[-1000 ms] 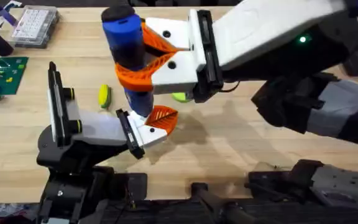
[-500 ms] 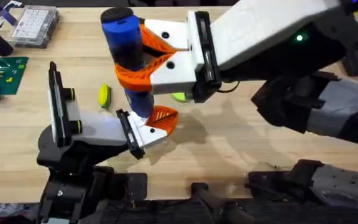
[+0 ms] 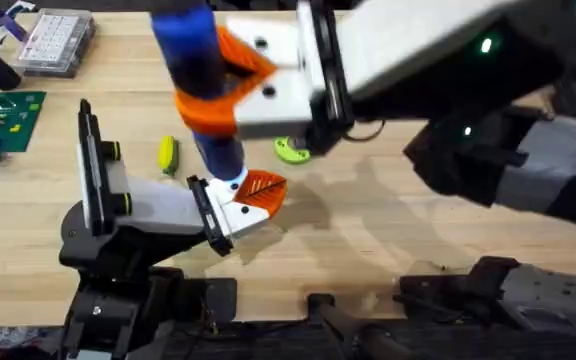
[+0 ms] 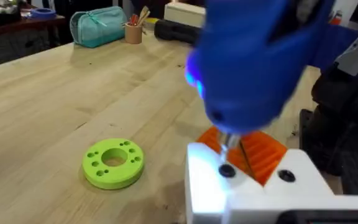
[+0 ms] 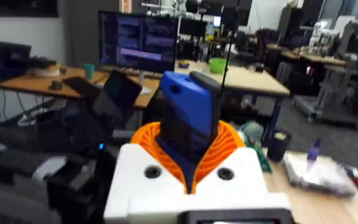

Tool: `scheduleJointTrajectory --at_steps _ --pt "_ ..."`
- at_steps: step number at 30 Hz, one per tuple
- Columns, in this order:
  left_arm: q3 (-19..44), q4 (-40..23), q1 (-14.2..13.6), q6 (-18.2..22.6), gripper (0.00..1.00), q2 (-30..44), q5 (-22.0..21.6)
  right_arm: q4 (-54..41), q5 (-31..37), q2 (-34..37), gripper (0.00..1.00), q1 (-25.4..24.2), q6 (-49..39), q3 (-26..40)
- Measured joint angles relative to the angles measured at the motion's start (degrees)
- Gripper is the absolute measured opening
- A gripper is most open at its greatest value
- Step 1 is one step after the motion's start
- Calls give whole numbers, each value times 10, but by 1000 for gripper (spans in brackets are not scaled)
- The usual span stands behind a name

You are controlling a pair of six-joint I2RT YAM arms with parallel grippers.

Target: Pick up the gripper from the table and insert it into the empty holder that is missing its gripper. Then pick up a screw, insert it into the mounting hole, and use the screwdriver to tighten it. Finally, clean up the table by picking up the vegetable and placing it into the bucket.

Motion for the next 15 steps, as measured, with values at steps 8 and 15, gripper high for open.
scheduleJointTrajectory --at_steps 8,15 --pt "0 0 0 0 15 0 0 -228 -18 7 25 0 -58 247" --pt "0 0 0 0 15 0 0 -328 -22 -1 26 -8 -132 277"
